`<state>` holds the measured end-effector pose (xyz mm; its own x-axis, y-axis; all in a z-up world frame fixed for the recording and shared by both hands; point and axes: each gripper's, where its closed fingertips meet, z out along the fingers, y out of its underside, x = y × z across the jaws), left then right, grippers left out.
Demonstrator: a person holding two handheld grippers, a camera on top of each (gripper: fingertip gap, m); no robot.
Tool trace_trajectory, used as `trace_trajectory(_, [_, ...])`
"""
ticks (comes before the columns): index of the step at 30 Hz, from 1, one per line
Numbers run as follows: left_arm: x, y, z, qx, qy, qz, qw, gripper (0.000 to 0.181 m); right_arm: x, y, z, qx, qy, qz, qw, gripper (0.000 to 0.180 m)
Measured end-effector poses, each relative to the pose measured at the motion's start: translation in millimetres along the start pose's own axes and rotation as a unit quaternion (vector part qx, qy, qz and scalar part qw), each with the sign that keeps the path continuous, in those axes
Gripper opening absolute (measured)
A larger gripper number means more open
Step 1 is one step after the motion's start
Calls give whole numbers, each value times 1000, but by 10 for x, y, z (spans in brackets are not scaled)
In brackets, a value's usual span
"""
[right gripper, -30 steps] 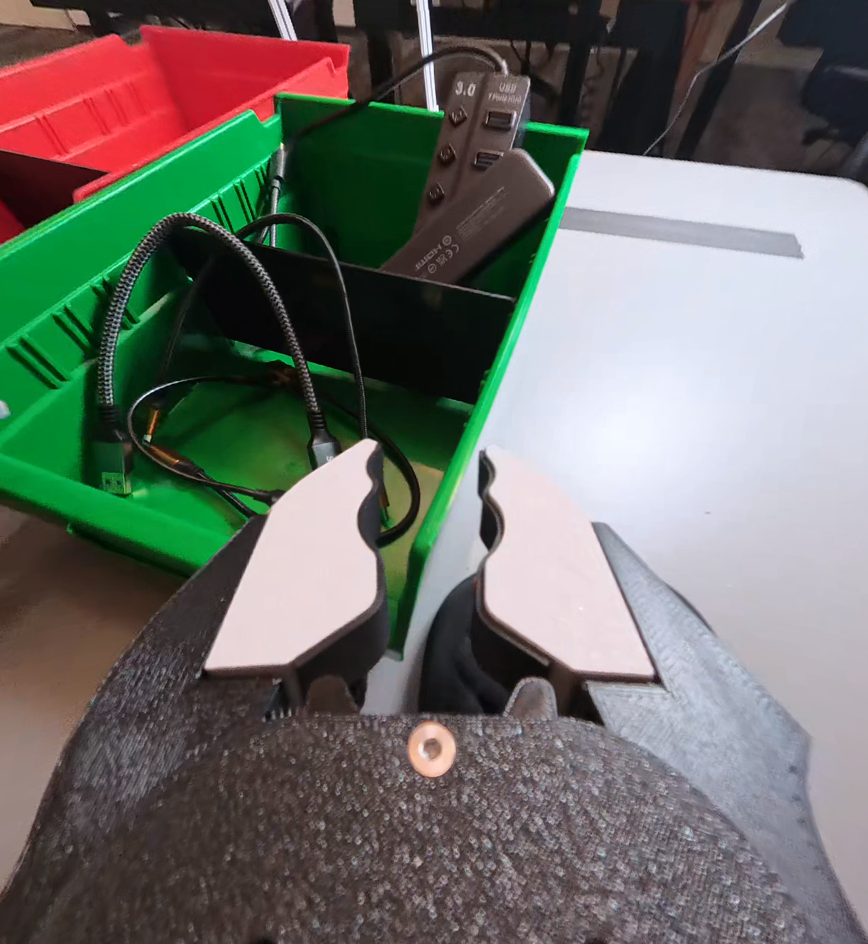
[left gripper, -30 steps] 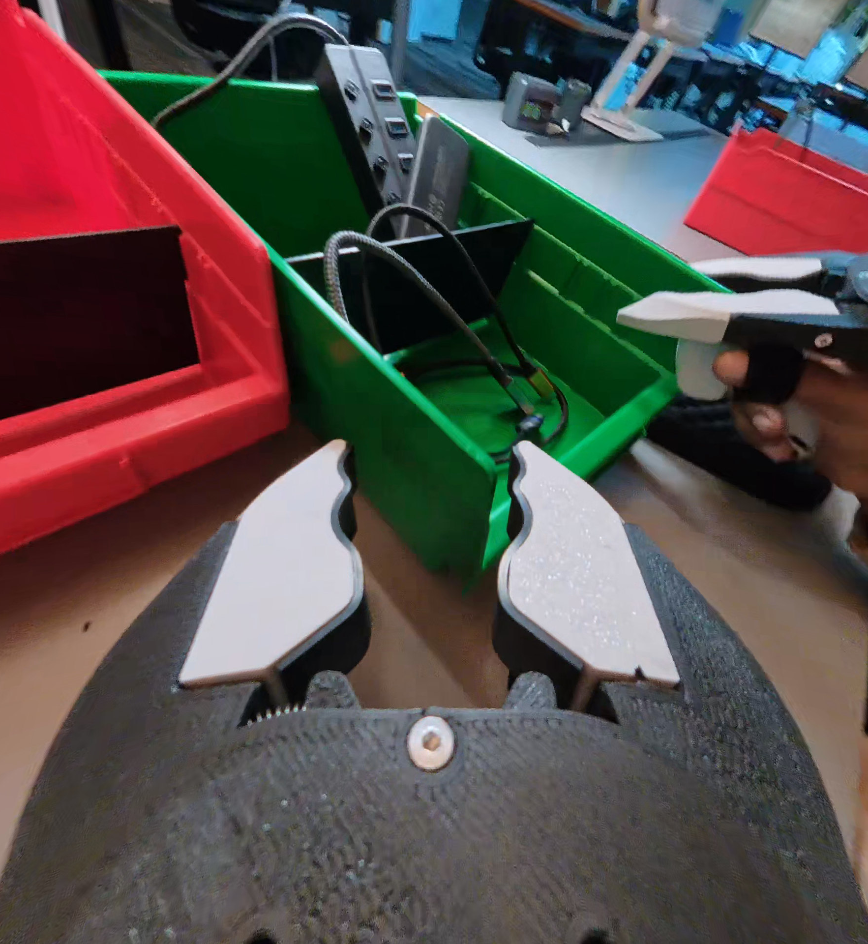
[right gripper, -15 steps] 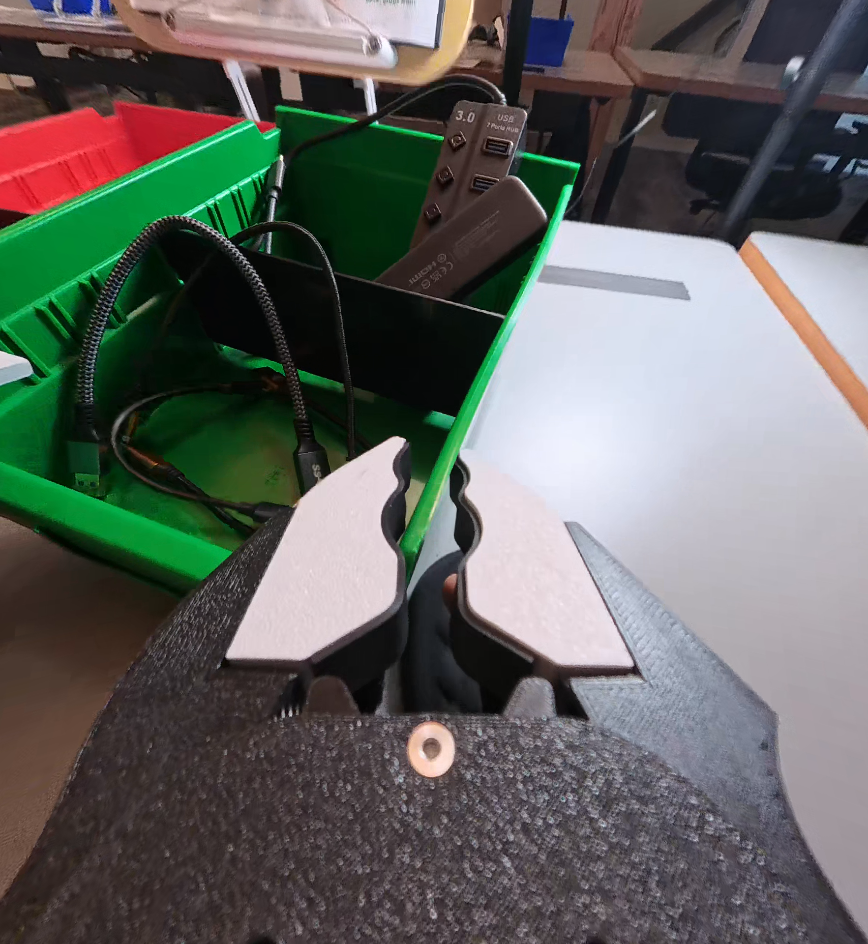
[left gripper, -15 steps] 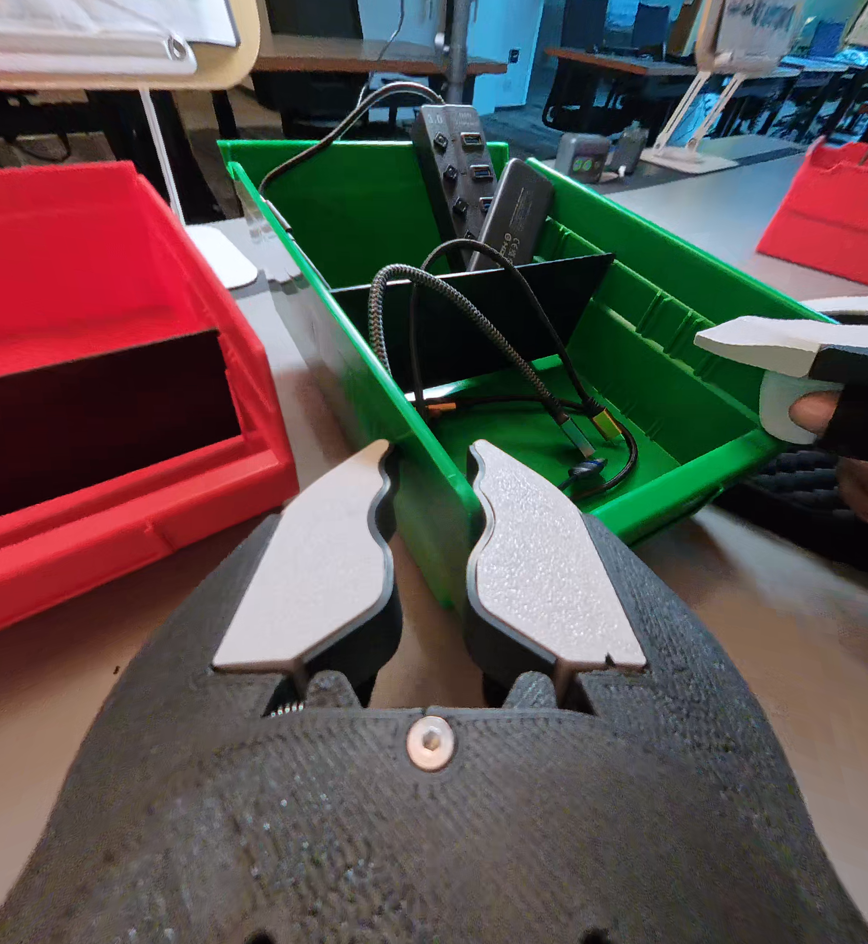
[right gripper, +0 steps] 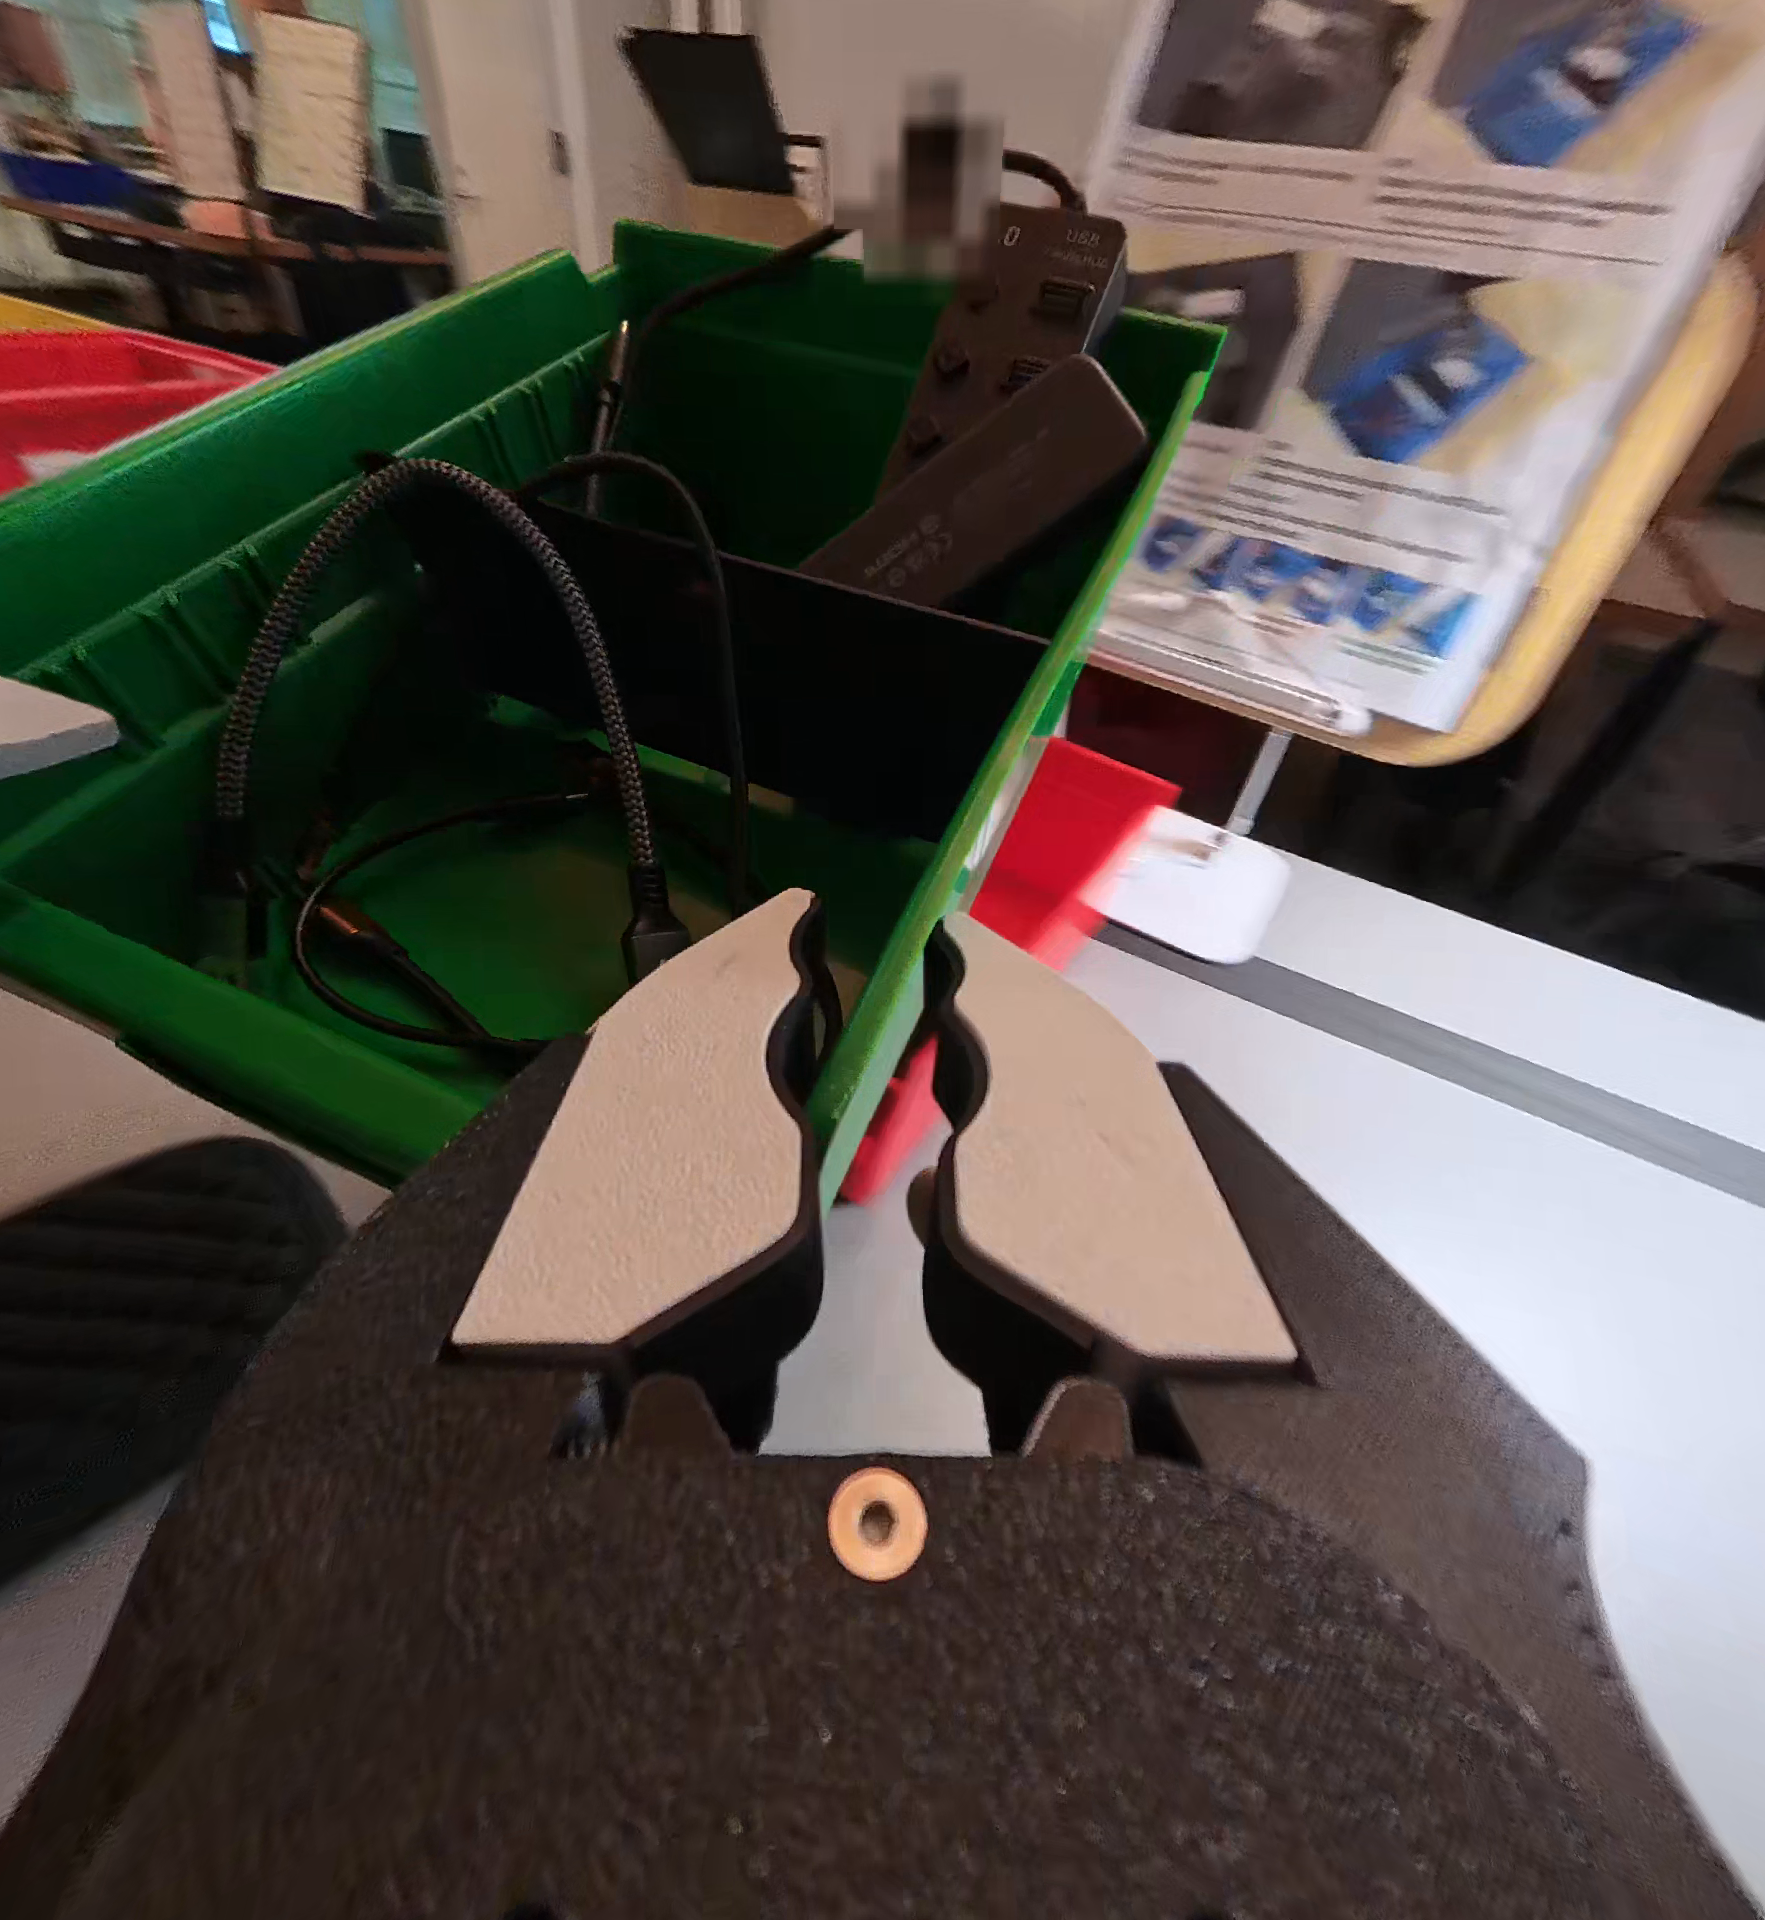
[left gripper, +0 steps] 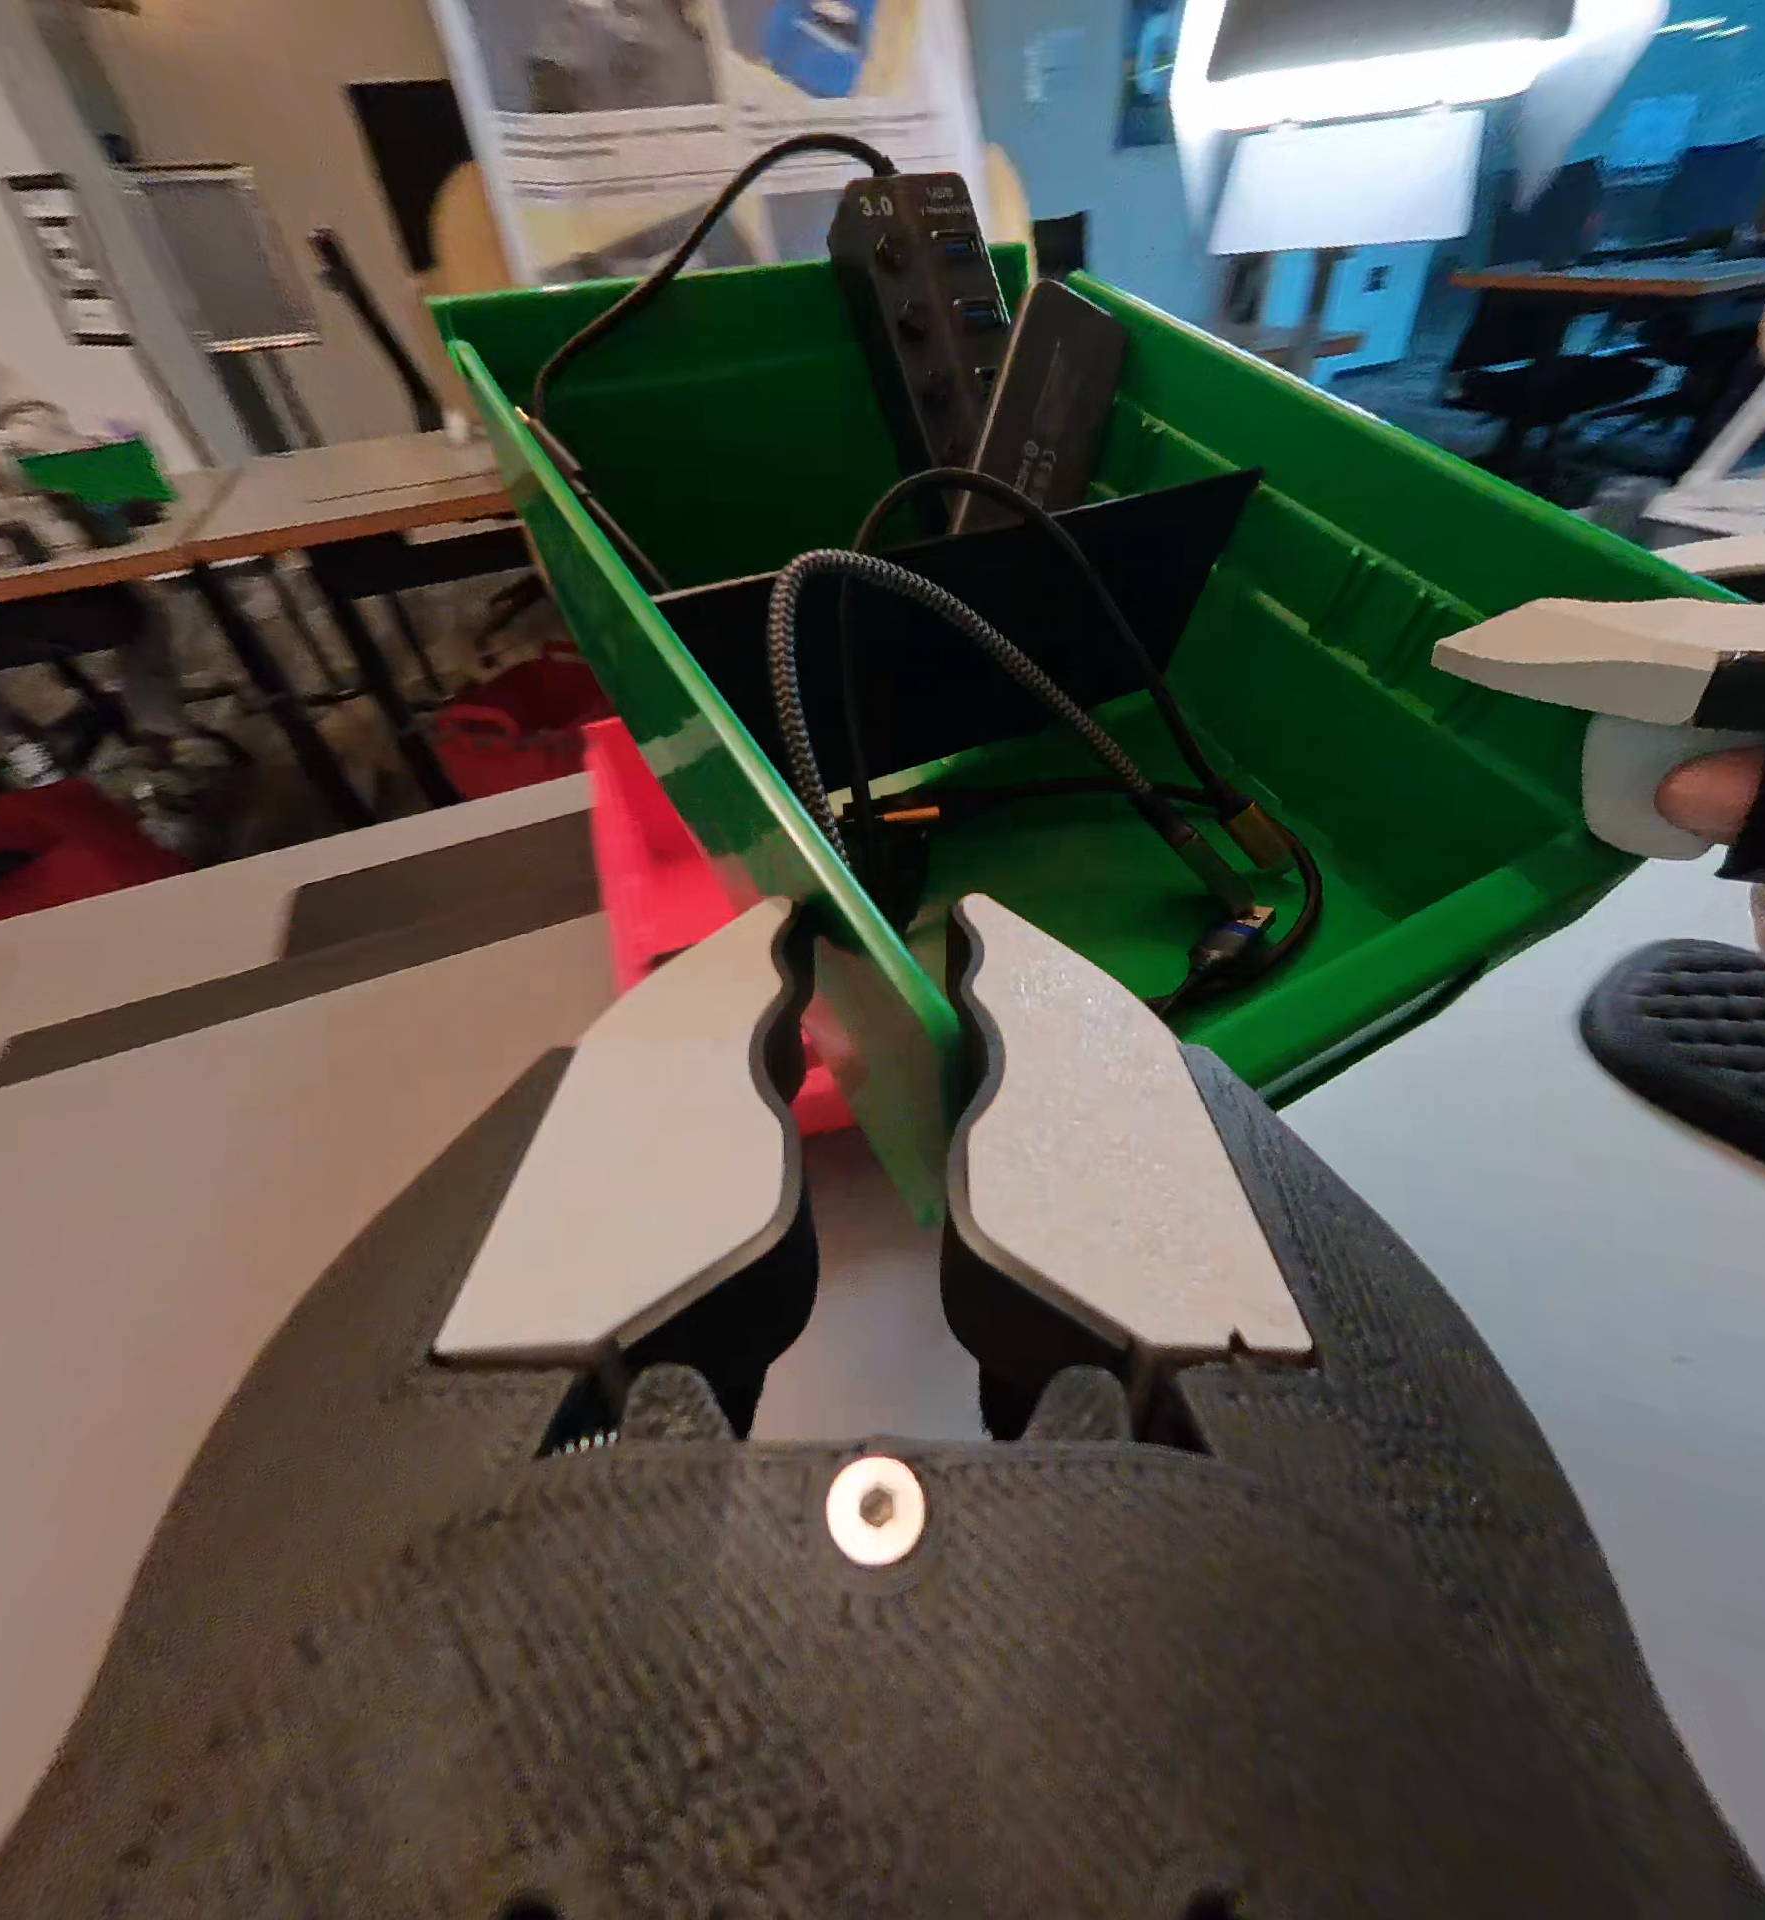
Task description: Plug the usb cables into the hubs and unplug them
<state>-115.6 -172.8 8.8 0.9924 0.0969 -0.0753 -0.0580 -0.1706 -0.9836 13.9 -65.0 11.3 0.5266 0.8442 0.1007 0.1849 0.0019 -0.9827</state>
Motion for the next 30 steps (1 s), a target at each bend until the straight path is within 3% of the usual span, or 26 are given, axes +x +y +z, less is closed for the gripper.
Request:
trace_trajectory(8, [-1183, 278, -884, -58, -151, -8, 987, 25, -1411, 31, 920, -21, -163, 42, 986, 17])
trace_trajectory(12, [-1564, 629, -982, -88, -165, -45, 981, 25, -1828, 353, 1228, -60, -196, 64, 977, 18])
trace_trajectory(18, [-1762, 1301, -584, -129, -119, -94, 980, 24, -1790, 904, 1506, -105, -162, 71, 979, 19])
trace_trajectory(22, [-1724, 1563, -343, -127, -88, -116, 981, 24, -1644, 1063, 1509, -107, -129, 60, 984, 21])
trace_trajectory(26, [-1628, 1635, -221, -119, -39, -136, 983, 37, -1560, 1107, 1371, -95, -159, 40, 982, 32])
trace_trajectory(30, [-1648, 1371, -355, -106, -37, -56, 992, 54, -1338, 1046, 999, -94, -243, 7, 965, 48])
